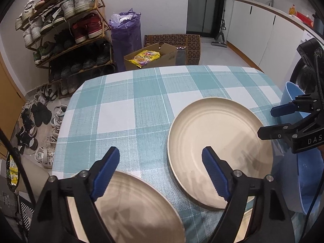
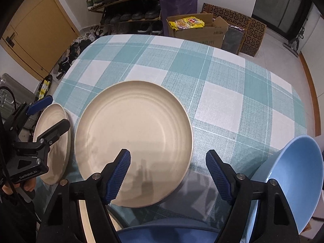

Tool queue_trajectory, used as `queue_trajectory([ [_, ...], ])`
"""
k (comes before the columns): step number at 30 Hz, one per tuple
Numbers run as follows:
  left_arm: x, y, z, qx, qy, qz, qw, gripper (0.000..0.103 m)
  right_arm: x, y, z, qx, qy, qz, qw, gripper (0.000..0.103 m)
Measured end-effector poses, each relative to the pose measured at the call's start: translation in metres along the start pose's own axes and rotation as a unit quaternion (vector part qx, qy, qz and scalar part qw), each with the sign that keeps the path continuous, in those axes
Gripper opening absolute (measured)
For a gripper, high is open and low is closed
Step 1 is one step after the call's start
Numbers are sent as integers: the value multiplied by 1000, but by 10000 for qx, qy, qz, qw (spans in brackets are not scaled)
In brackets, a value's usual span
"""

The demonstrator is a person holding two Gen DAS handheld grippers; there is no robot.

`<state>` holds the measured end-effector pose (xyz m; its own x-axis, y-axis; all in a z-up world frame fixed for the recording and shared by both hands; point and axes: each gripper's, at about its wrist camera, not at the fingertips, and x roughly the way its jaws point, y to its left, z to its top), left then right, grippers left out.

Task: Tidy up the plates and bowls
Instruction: 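Lower both tools and close them on opposite rims of the cream plate, then lift the held cream plate off the table with both tools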

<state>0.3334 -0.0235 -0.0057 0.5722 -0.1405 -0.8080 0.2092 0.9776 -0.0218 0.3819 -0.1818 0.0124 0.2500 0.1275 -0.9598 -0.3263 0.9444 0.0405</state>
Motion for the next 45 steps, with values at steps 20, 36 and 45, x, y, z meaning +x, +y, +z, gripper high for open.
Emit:
queue_trajectory([
  [20, 32, -10, -9, 131, 581, -135, 9981, 48, 33, -6, 1, 95, 523, -37, 9986, 59],
  [36, 39, -12, -14, 167, 722, -237, 9970, 12, 40, -9, -4, 46, 591, -310, 9978, 24],
  [45, 37, -11, -14, 120, 669, -183, 9975, 10, 36, -11, -8, -1, 509, -434, 9978, 14],
])
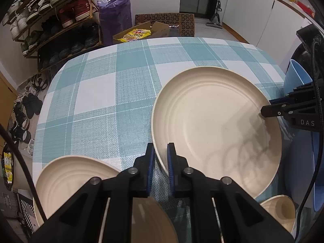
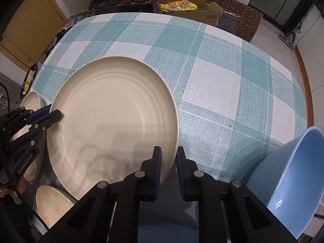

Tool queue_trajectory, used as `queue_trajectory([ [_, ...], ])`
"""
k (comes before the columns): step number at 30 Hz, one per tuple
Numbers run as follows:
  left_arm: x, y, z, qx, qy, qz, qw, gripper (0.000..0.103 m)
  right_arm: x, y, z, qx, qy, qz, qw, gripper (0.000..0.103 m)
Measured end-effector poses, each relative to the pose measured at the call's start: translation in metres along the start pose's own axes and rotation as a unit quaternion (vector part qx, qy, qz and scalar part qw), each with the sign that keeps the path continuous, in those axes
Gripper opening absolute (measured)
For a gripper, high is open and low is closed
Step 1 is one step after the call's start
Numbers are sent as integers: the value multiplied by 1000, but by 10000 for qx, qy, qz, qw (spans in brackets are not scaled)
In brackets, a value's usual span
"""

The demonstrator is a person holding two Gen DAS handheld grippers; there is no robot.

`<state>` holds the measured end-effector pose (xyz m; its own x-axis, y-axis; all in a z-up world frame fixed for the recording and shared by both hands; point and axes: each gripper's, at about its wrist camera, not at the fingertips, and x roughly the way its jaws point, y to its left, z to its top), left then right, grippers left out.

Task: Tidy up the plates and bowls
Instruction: 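Lift the held cream plate off the table with both tools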

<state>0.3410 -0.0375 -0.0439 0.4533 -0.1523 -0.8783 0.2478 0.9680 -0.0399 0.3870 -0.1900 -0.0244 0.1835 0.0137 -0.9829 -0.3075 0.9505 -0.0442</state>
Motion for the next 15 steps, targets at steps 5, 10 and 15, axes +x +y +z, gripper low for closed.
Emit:
queue_trajectory([
  [5, -3, 2, 1, -37, -62, 20, 10000, 10, -2, 0, -2, -6, -34, -14, 10000, 12],
  [10, -7, 3, 1, -73, -130, 32, 9999, 10, -6, 1, -2, 15, -99, -10, 9999, 12],
  [15, -15, 5, 1, -119, -233, 44, 9996, 10, -14, 2, -2, 61, -208, 2, 9998, 11],
])
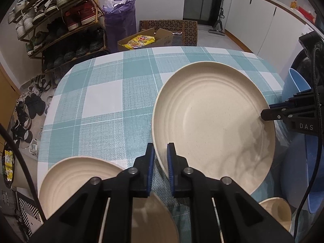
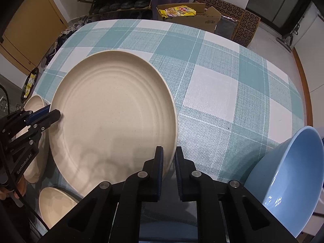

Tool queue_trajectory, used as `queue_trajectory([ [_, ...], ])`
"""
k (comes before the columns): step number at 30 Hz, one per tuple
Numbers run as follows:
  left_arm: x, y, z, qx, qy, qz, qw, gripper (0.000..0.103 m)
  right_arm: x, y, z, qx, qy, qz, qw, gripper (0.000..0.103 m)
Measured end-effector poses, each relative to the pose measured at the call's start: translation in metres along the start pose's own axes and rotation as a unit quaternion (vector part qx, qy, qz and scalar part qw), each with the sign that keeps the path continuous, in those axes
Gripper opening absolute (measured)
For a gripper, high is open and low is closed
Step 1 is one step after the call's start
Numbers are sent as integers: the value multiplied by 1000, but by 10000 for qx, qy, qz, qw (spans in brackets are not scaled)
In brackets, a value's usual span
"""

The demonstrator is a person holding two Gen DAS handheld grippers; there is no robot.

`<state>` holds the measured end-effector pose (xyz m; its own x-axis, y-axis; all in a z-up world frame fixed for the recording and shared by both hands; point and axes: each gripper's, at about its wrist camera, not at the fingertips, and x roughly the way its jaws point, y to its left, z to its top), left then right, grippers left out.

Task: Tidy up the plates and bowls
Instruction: 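Lift the held cream plate off the table with both tools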

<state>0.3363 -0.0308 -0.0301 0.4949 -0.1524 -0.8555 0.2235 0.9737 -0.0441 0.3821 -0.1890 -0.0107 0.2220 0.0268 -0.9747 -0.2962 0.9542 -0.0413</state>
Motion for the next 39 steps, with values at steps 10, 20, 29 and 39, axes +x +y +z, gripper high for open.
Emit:
queue_trajectory([
  [10, -22, 1, 1, -71, -275, 20, 9996, 10, -26, 4, -4, 36, -328, 14, 9995, 11],
  [20, -59, 0, -5, -115, -614, 65, 9980, 10, -63, 15, -15, 21, -723, 10, 9974, 11],
  [29, -100, 0, -18, -136, -927, 117, 9955, 10, -98, 30, -31, -74, -1020, 4, 9948, 11],
  [39, -141, 2, -37, -163, -1256, 191, 9918, 10, -144, 54, -56, -235, -1364, -19, 9904, 11],
])
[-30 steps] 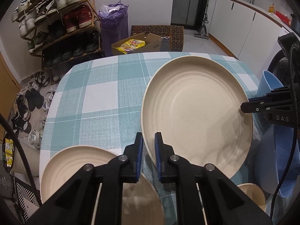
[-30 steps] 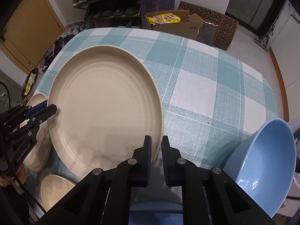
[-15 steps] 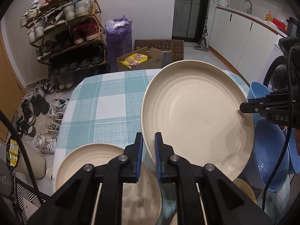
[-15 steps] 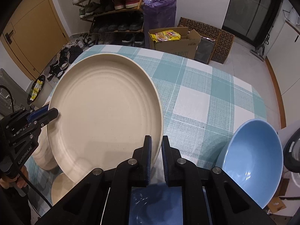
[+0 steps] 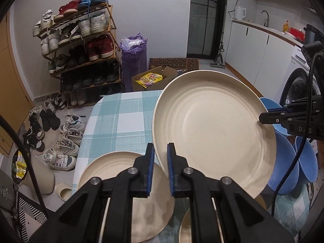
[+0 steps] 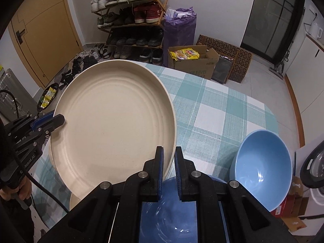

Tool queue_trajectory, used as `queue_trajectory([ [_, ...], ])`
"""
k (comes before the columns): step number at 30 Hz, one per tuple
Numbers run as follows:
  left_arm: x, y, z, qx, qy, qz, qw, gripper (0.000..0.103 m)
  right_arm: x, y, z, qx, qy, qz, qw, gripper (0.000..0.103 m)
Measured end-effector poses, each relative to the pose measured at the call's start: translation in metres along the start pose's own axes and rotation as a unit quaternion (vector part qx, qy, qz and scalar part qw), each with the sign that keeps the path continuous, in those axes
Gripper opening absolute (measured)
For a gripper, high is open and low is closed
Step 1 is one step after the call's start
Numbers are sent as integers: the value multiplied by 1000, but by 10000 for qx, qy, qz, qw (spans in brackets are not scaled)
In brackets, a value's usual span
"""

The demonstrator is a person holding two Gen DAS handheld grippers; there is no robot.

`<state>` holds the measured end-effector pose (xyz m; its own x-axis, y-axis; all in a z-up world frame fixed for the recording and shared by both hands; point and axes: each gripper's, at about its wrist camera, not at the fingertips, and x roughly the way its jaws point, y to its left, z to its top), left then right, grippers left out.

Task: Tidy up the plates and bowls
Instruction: 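Lift the held cream plate off the table with both tools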

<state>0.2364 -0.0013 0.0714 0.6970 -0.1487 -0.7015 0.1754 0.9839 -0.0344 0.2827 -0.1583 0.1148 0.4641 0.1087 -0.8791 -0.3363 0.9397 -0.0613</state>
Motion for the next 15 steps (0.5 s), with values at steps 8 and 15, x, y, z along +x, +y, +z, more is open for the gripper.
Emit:
queue_trajectory([
  [8, -22, 1, -12, -28, -124, 59, 9999, 10, -25, 13, -18, -72, -184, 89, 9998, 11],
  [15, -39, -3, -20, 27, -236, 77, 9997, 10, -46, 19, -38, -91, -322, 167, 9993, 11],
])
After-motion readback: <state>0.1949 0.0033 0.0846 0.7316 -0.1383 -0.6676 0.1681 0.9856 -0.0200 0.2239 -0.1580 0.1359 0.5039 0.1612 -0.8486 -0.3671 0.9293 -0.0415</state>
